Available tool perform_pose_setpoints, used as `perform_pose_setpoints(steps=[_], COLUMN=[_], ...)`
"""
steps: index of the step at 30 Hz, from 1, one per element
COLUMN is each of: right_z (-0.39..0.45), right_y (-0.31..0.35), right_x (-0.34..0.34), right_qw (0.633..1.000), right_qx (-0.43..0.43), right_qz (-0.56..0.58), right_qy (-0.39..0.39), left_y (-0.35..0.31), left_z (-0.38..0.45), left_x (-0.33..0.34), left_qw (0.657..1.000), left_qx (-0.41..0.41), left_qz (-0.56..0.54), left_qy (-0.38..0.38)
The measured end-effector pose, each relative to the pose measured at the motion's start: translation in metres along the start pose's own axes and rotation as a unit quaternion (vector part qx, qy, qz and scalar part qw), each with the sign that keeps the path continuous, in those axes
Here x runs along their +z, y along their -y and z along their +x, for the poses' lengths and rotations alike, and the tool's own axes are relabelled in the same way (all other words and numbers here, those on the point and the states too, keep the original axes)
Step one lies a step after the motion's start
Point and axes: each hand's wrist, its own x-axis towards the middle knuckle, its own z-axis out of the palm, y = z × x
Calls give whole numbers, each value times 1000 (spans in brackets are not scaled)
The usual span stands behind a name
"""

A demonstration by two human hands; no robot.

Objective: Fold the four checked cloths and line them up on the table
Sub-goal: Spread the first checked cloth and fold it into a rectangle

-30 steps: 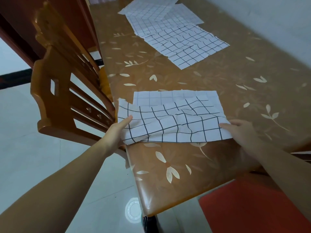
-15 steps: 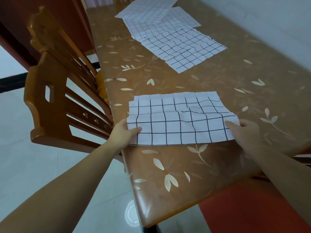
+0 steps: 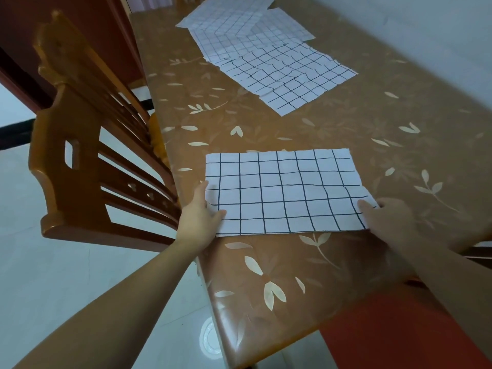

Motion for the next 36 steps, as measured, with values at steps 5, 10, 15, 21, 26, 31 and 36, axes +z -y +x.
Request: perform_pose_setpoints(steps=[5, 10, 15, 21, 26, 31, 36], right_z=[-14, -45, -43, -20, -11, -11, -21], right_y=[2, 21, 10, 16, -4, -19, -22], right_x=[17, 73, 93, 85, 65, 25, 5], right_qw=[963, 887, 884, 878, 944, 978, 992], right_qx=[-162, -385, -350, -330, -215, -39, 51], right_qz=[-160, -254, -309, -342, -250, -177, -84], right_qy=[-143, -3, 34, 51, -32, -101, -78], left_y=[-12, -38, -27, -33, -37, -48, -63], left_z=[-14, -26, -19, -6, 4, 9, -4], left_x=[18, 70, 78, 72, 77, 80, 90], left_qw=[950, 934, 927, 934, 923, 916, 882], left_qx=[196, 228, 179, 168, 176, 203, 306], left_qz=[225, 263, 313, 292, 318, 321, 323], left_qy=[-85, 77, 105, 120, 127, 130, 157])
